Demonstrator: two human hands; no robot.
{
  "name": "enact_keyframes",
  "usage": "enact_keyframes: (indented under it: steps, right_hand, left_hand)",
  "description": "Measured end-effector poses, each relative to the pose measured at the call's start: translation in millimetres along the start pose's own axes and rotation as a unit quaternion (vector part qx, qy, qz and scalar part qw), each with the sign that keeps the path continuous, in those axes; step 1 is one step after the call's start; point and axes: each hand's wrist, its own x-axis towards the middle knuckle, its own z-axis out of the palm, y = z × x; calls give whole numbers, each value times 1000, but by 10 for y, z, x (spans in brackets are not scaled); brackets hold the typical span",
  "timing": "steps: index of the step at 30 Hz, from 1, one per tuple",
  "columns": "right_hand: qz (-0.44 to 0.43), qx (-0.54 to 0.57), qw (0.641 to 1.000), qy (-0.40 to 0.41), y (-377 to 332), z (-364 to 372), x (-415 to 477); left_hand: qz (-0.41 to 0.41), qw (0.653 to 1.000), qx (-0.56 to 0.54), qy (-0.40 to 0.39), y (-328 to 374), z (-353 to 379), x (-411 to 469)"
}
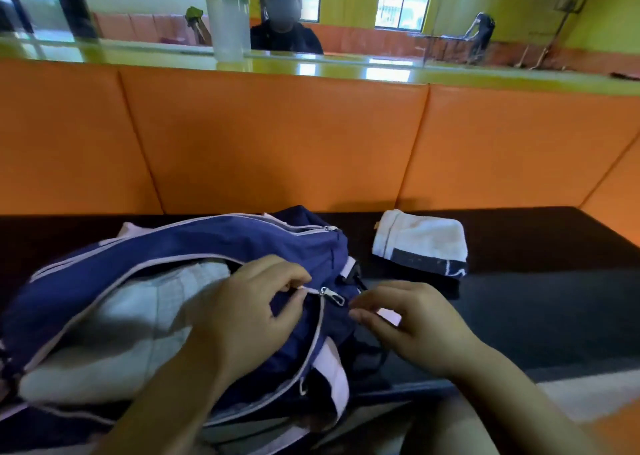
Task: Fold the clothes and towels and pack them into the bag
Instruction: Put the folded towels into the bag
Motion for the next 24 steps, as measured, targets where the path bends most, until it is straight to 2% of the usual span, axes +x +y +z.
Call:
enact_keyframes:
  steps: [3, 6, 10, 15, 18, 22, 24]
  right_hand:
    - [96, -16, 995, 38, 414, -258, -191]
    - [171, -79, 981, 49, 843, -464, -320]
    - [233, -152, 960, 29, 1353, -627, -323]
    - [278, -158, 947, 22, 1896, -654, -215]
    - [276, -169, 946, -27, 2147, -584, -129]
    - [279, -183, 929, -163, 2374, -442, -73]
    - [286, -182, 925, -171, 2445, -363, -110]
  left_hand:
    - [11, 999, 4, -31, 152, 338, 230]
    - [48, 996, 36, -66, 280, 664, 532]
    - [76, 988, 80, -108, 383, 1100, 1000]
    - [60, 965, 147, -208, 397, 1590, 1549]
    - [32, 946, 185, -263, 321, 1870, 1762]
    - [-4, 921, 184, -342, 156, 2189, 1814]
    - [-18, 907, 191, -374, 85, 2290, 1776]
